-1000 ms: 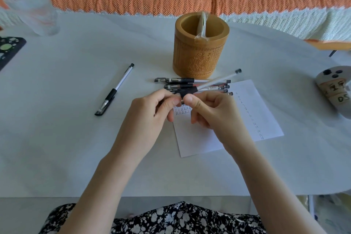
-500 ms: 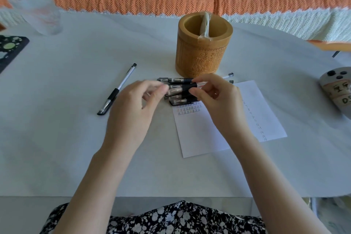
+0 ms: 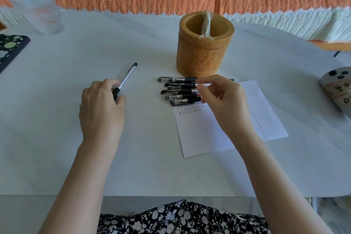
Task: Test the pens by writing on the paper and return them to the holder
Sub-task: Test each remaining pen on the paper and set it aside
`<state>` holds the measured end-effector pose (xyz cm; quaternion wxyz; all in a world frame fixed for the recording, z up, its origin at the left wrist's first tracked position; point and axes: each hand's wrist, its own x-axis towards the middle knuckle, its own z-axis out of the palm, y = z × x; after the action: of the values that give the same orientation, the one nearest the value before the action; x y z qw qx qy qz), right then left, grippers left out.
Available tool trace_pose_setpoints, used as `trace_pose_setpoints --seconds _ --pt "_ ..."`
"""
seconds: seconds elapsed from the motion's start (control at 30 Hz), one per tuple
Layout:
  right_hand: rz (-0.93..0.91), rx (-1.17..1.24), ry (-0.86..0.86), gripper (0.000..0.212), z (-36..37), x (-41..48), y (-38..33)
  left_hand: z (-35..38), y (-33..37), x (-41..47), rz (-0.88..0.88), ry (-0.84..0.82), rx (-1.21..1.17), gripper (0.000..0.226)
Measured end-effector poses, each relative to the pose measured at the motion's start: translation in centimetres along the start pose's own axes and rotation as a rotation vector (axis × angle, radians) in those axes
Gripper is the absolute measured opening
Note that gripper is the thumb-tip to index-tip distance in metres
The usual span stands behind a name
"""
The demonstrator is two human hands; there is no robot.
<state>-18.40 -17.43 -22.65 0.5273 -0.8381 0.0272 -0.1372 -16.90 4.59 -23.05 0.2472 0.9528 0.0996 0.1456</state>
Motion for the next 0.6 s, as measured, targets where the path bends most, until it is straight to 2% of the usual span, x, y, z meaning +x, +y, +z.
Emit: trace_pose_setpoints --seconds 0.2,0.33,0.4,0.47,0.53,0.6 --pt "0.009 0.018 -0.045 0.013 0.1 -0.5 -0.4 0.3 -0.5 0.4 0.009 0.023 -0.101 0.028" --pt "0.029 0.128 -0.074 0.011 0.2 -0.8 -1.2 -0.8 0.5 0.5 0.022 0.033 -0.404 0.025" --pt "0.061 0.22 -0.114 0.01 0.2 -0.8 -1.6 -1.5 1.7 0.2 0.069 -0.072 -0.56 0.023" --pt "0.108 0.331 -0.168 0.017 0.2 -0.8 -2.0 -2.0 2.9 -0.3 0.148 -0.256 -0.678 0.025" --pt "0.131 0.422 -0.222 0.024 0.2 -0.8 -2.2 -2.2 3.8 -0.9 0.221 -0.419 -0.722 0.027" --pt "0.124 0.475 -0.252 0.024 0.2 -1.0 -2.3 -2.0 4.3 -1.3 0.26 -0.509 -0.727 0.028"
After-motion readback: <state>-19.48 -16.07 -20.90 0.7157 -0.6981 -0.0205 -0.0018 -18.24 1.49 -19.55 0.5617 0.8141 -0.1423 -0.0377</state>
